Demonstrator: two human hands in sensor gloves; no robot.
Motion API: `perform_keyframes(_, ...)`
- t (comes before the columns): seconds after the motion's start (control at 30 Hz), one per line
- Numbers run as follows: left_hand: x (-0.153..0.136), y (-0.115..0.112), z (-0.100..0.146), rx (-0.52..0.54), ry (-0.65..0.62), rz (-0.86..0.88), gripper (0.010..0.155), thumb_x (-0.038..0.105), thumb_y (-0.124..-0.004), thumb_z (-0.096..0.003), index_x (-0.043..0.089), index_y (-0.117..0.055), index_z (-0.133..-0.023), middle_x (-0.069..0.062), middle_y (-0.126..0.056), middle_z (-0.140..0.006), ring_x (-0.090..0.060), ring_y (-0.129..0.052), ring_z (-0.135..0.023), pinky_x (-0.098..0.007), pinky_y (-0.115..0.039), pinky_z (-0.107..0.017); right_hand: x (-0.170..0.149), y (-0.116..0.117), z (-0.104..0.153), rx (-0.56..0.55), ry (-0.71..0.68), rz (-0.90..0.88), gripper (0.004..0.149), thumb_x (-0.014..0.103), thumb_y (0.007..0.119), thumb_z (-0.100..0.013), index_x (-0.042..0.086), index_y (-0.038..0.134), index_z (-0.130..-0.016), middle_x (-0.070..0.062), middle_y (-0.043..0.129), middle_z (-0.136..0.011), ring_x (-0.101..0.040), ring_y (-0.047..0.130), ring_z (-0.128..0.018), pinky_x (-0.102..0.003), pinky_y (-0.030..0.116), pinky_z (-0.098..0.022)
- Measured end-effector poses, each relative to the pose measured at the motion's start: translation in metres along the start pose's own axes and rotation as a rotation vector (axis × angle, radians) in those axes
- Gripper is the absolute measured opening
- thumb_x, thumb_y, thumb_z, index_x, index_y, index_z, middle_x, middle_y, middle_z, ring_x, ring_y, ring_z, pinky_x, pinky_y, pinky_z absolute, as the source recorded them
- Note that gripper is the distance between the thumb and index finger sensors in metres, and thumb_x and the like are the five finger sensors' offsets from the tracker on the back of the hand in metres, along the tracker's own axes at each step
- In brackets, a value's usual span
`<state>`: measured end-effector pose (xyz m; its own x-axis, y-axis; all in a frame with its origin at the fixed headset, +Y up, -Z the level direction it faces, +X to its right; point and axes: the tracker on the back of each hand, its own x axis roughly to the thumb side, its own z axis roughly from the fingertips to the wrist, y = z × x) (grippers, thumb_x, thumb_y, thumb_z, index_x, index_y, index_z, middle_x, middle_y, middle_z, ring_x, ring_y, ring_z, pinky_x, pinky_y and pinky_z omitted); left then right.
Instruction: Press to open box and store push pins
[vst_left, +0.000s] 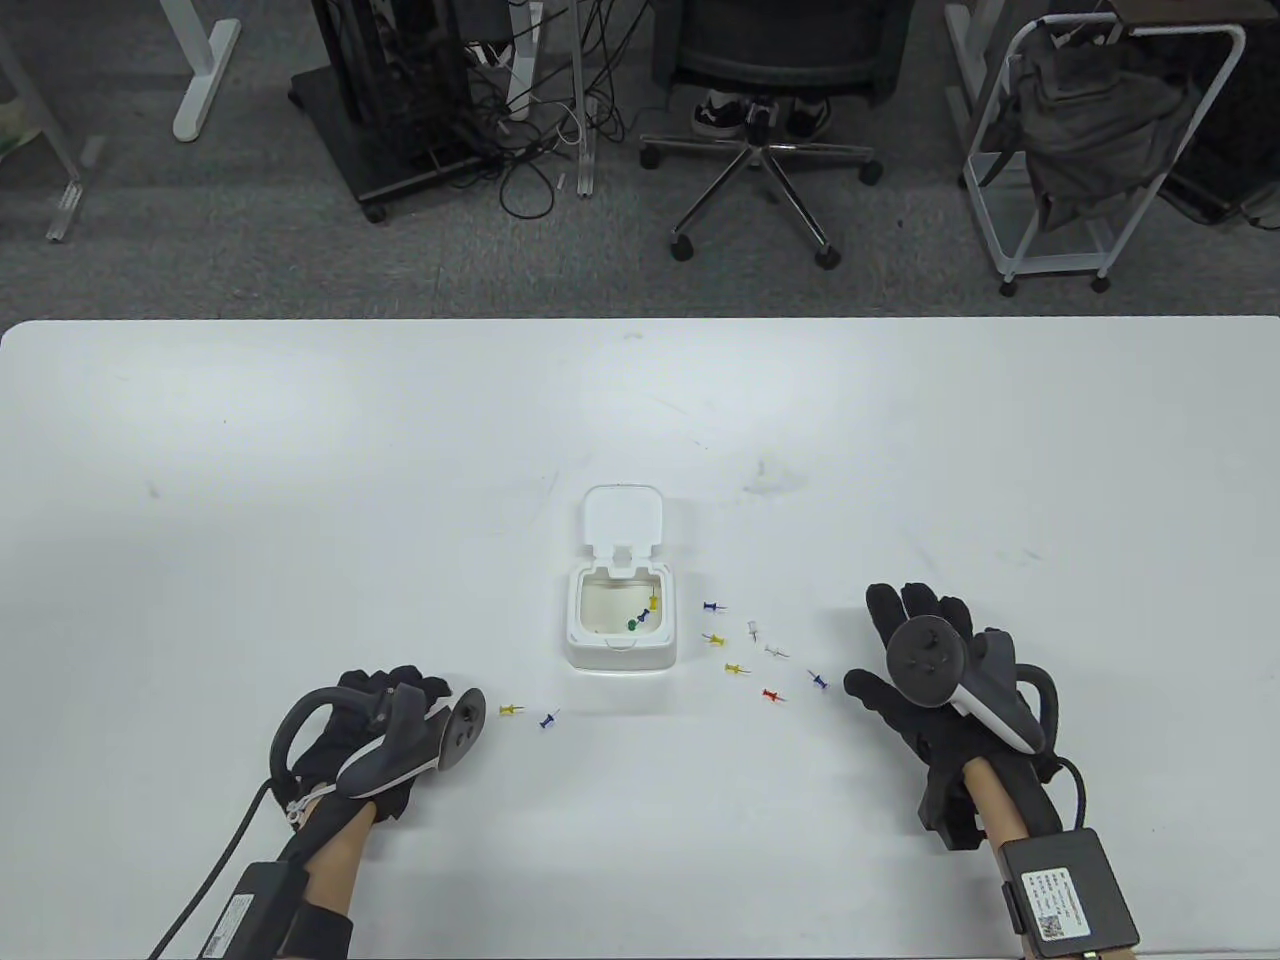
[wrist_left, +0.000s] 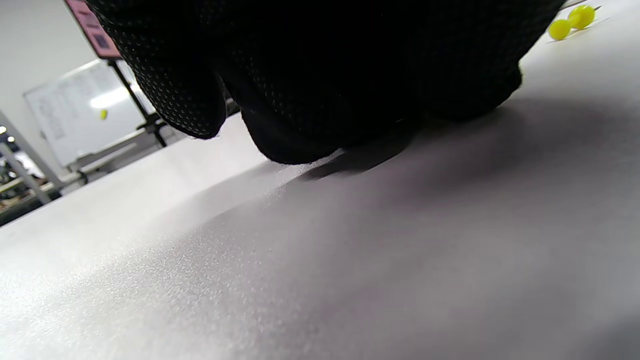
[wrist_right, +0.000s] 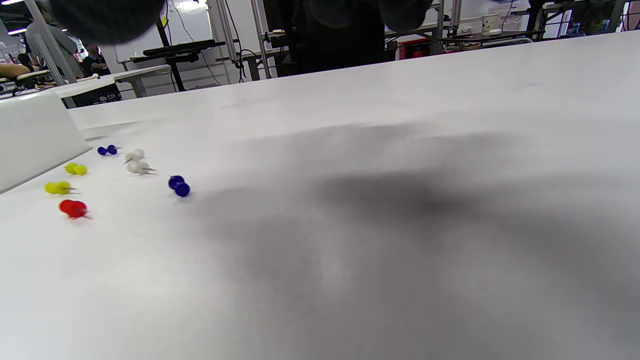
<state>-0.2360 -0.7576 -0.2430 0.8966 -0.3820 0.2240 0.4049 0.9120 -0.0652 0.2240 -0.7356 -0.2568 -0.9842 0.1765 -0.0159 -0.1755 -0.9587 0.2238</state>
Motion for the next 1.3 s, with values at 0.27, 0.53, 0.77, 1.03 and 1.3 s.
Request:
perform_keyframes(0.27, 0.007, 0.001, 0.000, -0.018, -0.006, -0.029, 0.042, 0.047, -0.074, -0.0452, 0.033, -0.079, -0.085, 0.010, -0.092, -0.084, -0.009, -0.103, -0.057, -0.047, -0.082, -0.071, 0.000, 0.000, 0.000, -0.004, -0.001, 0.000, 0.080, 0.058, 0.060, -0.044, 0.029, 0.017, -0.105, -0.019, 0.024, -0.122, -0.054, 0.031, -0.108, -0.079, 0.030, -0.069)
perform_keyframes(0.53, 0.003, 0.013, -0.004, 0.013, 0.031, 0.018, 0.042, 0.047, -0.075, -0.0457, 0.034, -0.079, -0.085, 0.010, -0.091, -0.085, -0.008, -0.102, -0.058, -0.046, -0.081, -0.072, 0.000, 0.000, 0.000, -0.002, -0.001, 0.001, 0.080, 0.058, 0.060, -0.044, 0.029, 0.017, -0.105, -0.019, 0.024, -0.122, -0.054, 0.031, -0.108, -0.079, 0.030, -0.069)
perform_keyframes(0.77, 0.010, 0.045, -0.017, 0.094, 0.039, 0.114, 0.041, 0.047, -0.074, -0.0464, 0.034, -0.079, -0.086, 0.010, -0.091, -0.086, -0.009, -0.102, -0.059, -0.047, -0.081, -0.072, 0.000, 0.000, 0.000, -0.001, 0.001, 0.002, 0.080, 0.058, 0.060, -0.044, 0.029, 0.017, -0.105, -0.019, 0.024, -0.122, -0.054, 0.031, -0.108, -0.079, 0.030, -0.069)
perform_keyframes(1.03, 0.043, 0.076, -0.042, 0.159, -0.011, 0.153, 0.042, 0.047, -0.074, -0.0469, 0.034, -0.078, -0.086, 0.010, -0.091, -0.086, -0.009, -0.102, -0.060, -0.047, -0.081, -0.072, 0.000, 0.000, 0.001, 0.001, 0.001, 0.004, 0.080, 0.058, 0.060, -0.044, 0.029, 0.017, -0.105, -0.019, 0.024, -0.122, -0.054, 0.031, -0.108, -0.079, 0.030, -0.069)
perform_keyframes(1.3, 0.076, 0.104, -0.063, 0.194, -0.079, 0.151, 0.042, 0.047, -0.074, -0.0470, 0.035, -0.078, -0.086, 0.010, -0.091, -0.087, -0.010, -0.102, -0.061, -0.047, -0.080, -0.072, 0.000, 0.000, 0.001, 0.002, 0.000, 0.008, 0.080, 0.058, 0.060, -0.044, 0.029, 0.018, -0.105, -0.019, 0.025, -0.122, -0.054, 0.031, -0.108, -0.079, 0.030, -0.069)
